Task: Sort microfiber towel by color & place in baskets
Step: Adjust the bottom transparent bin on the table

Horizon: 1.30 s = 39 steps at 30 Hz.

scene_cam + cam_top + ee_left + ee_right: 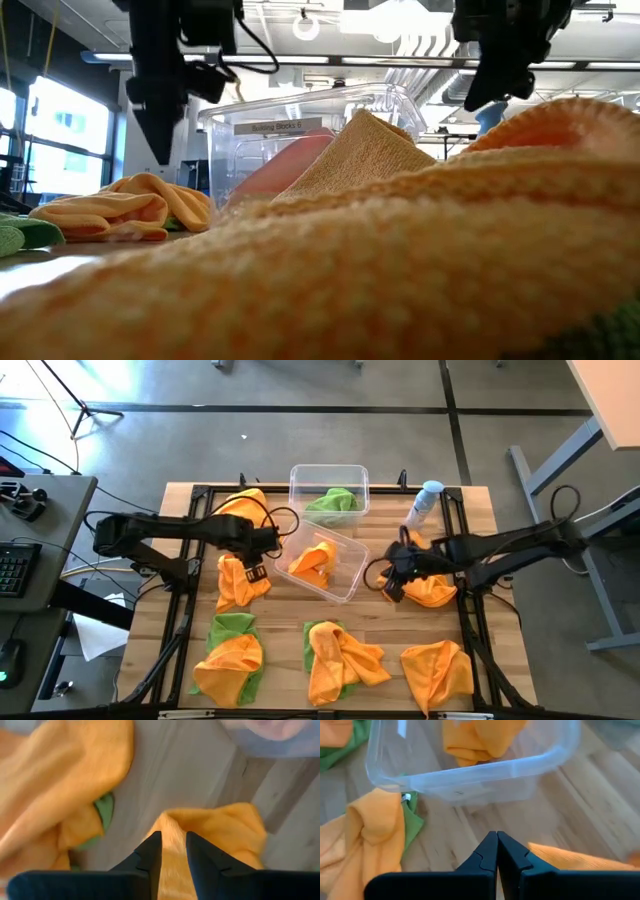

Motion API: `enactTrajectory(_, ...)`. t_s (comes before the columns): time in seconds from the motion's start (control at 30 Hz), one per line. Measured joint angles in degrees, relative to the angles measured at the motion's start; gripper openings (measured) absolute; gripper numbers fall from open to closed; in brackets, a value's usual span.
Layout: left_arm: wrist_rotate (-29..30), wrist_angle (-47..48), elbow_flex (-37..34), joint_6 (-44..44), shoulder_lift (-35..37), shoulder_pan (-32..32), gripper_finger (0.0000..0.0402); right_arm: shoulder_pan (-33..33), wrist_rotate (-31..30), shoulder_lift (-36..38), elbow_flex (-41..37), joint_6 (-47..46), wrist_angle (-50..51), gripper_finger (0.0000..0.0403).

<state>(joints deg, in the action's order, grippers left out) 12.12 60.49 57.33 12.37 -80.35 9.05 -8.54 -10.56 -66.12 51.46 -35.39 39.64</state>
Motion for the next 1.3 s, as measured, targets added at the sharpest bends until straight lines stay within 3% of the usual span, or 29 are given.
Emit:
enactTrajectory(0.13,-0.7,-9.0,-3.2,-3.5,0.0,1.3,0.0050,-2.5,-4.1,-4.4,0.0,0.1,-2.4,0.0000)
enactTrajectory(0.27,-5.3,-15.1,-4.9,-7.7,0.0,2.1,0.0025,-3.5,-7.1,-6.9,0.0,0.0,-3.6,0.0000)
enactTrajectory(0.4,-9.8,-17.4,-5.0,-7.5,0.0,2.0,0.0003,-2.9,-9.3,-7.8,0.0,2.6,-5.3,0.0000)
enactTrajectory(0.67,-16.5,-17.5,-5.0,-4.2,0.0,-1.0,0.0001,1.9,-11.4,-7.8,0.0,6.2,-5.2,0.0000)
enactTrajectory(1.3,-17.6,-23.6,-2.2,1.1,0.0,-10.8,0.0000,9.0,-10.4,-7.7,0.0,14.0,-8.5,0.0000)
